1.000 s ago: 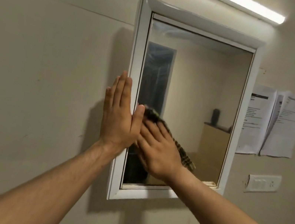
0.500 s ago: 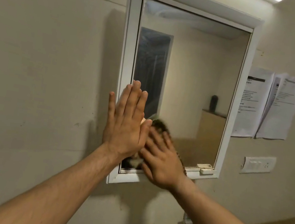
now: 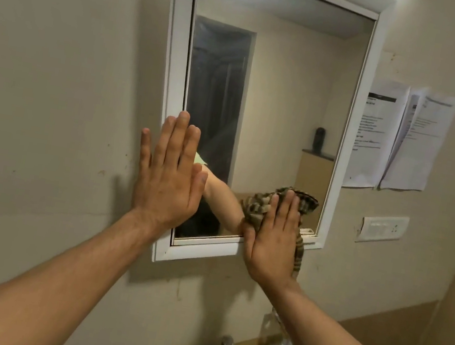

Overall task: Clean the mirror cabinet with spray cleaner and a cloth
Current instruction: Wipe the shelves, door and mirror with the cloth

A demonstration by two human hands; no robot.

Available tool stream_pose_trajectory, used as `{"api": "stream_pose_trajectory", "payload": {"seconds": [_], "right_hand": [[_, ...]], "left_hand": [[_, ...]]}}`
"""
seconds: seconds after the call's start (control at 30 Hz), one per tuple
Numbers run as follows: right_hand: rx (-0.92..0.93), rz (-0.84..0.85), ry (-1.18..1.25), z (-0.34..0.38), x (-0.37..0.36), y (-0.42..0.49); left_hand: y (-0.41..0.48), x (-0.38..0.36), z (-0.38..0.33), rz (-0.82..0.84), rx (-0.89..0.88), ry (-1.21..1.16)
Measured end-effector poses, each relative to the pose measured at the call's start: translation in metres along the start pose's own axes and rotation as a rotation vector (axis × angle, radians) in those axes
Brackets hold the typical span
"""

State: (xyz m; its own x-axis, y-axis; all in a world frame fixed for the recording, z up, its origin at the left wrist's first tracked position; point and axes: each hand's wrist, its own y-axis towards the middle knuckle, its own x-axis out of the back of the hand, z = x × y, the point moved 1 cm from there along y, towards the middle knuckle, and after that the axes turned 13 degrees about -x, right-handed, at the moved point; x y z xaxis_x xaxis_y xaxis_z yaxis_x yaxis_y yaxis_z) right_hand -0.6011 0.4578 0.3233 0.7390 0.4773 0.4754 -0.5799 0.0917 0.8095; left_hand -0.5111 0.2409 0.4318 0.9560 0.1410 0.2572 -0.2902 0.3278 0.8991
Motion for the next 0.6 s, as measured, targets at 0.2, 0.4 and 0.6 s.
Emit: {"api": "stream_pose_trajectory", "payload": {"seconds": [0.2,0.4,0.6], "right_hand": [[-0.484,0.054,0.150,-0.015,0.013,0.020],[-0.480,0.082,0.197,0.103,0.001,-0.046],[0.355,0.180,0.152,0.141,-0.019,-0.129]], "left_hand": [[-0.001,-0.002,0.001,-0.019,-0.027,-0.055],[-0.001,-0.001,0.008,-0.168,-0.084,-0.364],[-0.004,0.014,0.004,-0.134,-0.089,-0.438]]}}
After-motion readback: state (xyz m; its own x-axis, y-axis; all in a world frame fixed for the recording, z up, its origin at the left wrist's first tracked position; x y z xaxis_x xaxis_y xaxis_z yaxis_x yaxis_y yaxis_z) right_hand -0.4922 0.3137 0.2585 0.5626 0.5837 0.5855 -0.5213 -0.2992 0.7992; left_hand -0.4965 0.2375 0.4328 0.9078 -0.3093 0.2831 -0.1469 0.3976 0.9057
